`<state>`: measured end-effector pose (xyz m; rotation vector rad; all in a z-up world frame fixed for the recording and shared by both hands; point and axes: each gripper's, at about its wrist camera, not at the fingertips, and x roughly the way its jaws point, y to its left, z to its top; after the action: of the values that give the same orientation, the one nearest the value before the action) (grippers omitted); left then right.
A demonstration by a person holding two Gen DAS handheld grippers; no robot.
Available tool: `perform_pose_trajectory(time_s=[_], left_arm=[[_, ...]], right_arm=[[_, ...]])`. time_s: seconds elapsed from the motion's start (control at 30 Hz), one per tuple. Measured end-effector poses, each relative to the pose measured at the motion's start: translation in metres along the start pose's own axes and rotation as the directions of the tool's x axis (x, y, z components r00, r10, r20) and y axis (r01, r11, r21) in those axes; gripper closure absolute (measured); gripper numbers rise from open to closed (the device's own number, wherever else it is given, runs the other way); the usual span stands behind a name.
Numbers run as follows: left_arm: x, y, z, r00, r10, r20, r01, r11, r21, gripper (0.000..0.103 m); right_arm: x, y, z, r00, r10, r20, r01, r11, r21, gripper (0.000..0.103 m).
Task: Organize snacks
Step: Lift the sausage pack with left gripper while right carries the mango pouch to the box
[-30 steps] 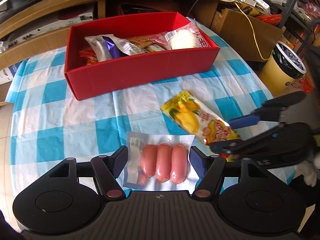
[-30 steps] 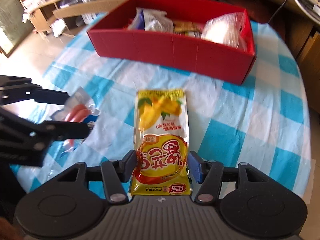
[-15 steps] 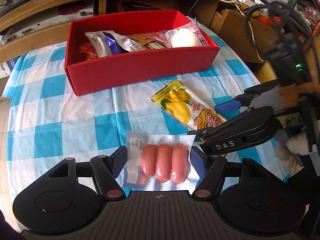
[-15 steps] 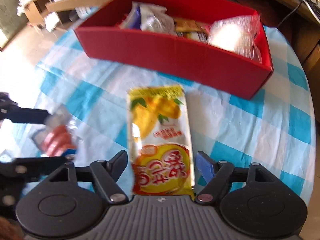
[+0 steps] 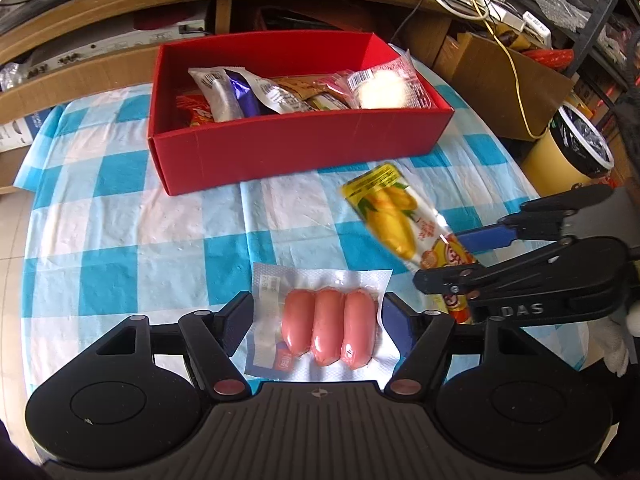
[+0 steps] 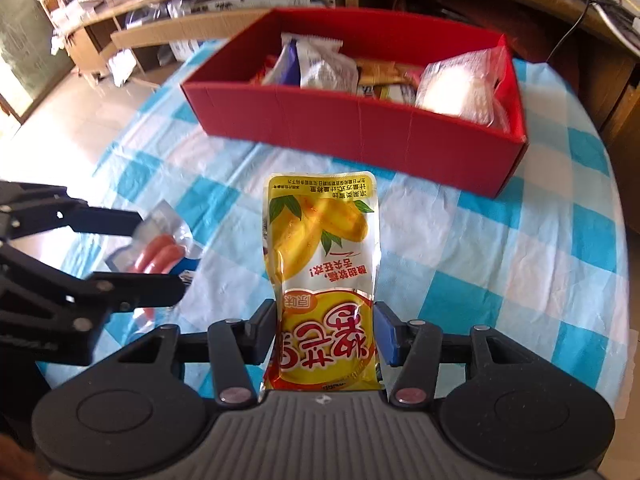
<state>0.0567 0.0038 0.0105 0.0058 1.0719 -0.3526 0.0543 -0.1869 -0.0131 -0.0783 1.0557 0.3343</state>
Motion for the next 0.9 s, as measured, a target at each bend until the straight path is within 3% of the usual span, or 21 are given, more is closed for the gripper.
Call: perform_pose_trajectory(time_s=[0.47,0.9], left_arm=[[-0.013,-0.002,0.035,0.994,0.027,0.107,-0.024,0.999,-0.033,0.028],[-0.014,-0.005,0.076,0.977,0.061,0.203,-0.054,0.998,-0.038,0.028]], right_arm=[[-0.026,0.003,0.025,0.994,0.007,0.105,-0.01,0.999,0.03,0.04],[-0.036,-0.016,0.062,0.981,-0.048,0.19,0.026,0.993,0.113,0.04]])
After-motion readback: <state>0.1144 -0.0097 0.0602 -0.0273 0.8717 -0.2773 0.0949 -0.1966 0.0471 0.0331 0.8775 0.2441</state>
